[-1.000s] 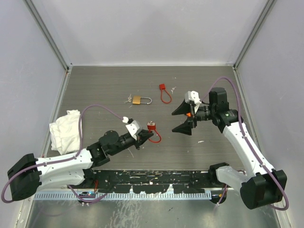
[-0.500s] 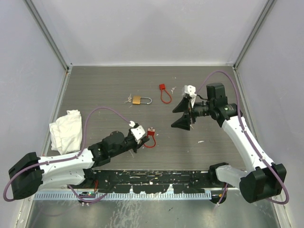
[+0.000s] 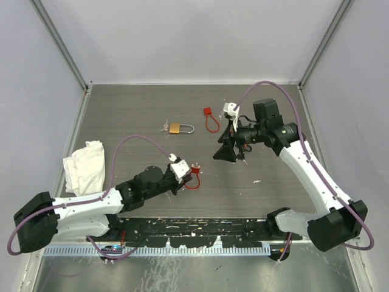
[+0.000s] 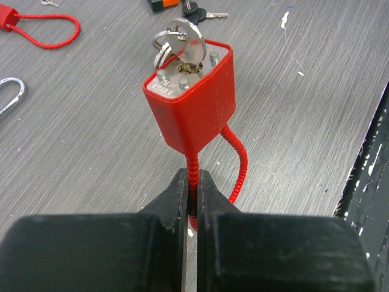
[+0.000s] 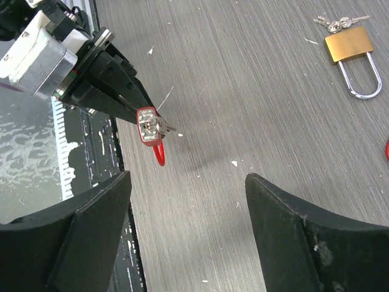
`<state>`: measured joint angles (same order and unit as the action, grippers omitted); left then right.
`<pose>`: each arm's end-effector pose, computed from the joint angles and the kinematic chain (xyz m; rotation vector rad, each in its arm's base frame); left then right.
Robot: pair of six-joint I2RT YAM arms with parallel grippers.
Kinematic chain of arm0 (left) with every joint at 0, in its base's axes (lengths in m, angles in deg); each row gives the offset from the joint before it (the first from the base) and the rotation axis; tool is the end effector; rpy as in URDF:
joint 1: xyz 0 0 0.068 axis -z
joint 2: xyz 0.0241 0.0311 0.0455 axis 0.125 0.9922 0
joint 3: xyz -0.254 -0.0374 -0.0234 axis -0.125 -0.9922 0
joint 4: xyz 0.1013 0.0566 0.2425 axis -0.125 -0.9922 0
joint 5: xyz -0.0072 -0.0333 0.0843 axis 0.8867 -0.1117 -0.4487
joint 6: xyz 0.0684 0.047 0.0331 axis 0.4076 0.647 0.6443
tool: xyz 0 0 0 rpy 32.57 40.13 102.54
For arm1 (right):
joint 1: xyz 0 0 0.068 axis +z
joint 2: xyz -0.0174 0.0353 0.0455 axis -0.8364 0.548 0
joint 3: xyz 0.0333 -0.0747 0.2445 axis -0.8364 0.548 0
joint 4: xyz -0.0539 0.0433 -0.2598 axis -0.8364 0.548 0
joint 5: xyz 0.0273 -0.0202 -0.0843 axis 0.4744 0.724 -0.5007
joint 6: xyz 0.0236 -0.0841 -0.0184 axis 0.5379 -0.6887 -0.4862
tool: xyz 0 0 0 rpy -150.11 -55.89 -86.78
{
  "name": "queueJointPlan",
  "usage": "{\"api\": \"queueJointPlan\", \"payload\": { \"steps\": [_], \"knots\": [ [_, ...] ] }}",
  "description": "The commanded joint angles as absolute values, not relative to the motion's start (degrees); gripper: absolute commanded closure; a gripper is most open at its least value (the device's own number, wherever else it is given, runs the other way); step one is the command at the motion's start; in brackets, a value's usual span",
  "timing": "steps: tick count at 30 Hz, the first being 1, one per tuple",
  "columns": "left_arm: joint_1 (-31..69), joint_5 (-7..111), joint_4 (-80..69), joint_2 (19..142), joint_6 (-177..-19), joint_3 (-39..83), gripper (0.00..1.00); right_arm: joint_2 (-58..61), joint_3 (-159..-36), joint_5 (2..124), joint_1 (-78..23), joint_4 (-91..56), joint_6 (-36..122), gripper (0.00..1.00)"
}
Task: Lock with the key
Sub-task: Lock the lock.
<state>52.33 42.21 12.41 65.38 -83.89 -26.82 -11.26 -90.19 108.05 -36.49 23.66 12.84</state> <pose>0.1448 -0.2417 0.1824 0.9699 1.6459 -0.6543 0.2343 0.1536 0.3203 -1.2075 1.7800 1.0034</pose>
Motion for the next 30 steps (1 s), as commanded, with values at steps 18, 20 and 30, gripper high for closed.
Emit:
{"api": "queueJointPlan", "payload": {
  "steps": [18,20,30],
  "knots": [
    [52.24,42.36,11.74,64.70,-81.88,-22.24,1.00,-5.74,-99.45,97.81,-29.13,25.06,18.23,0.23],
    [52.24,42.45,11.66,64.89,-81.89,-22.15,1.00,-5.12,-100.20,97.38,-28.51,24.93,19.02,0.26],
    [52.28,42.47,10.31,65.40,-81.88,-21.26,1.00,-2.40,-101.27,94.07,-23.18,23.65,23.95,0.33]
  ]
}}
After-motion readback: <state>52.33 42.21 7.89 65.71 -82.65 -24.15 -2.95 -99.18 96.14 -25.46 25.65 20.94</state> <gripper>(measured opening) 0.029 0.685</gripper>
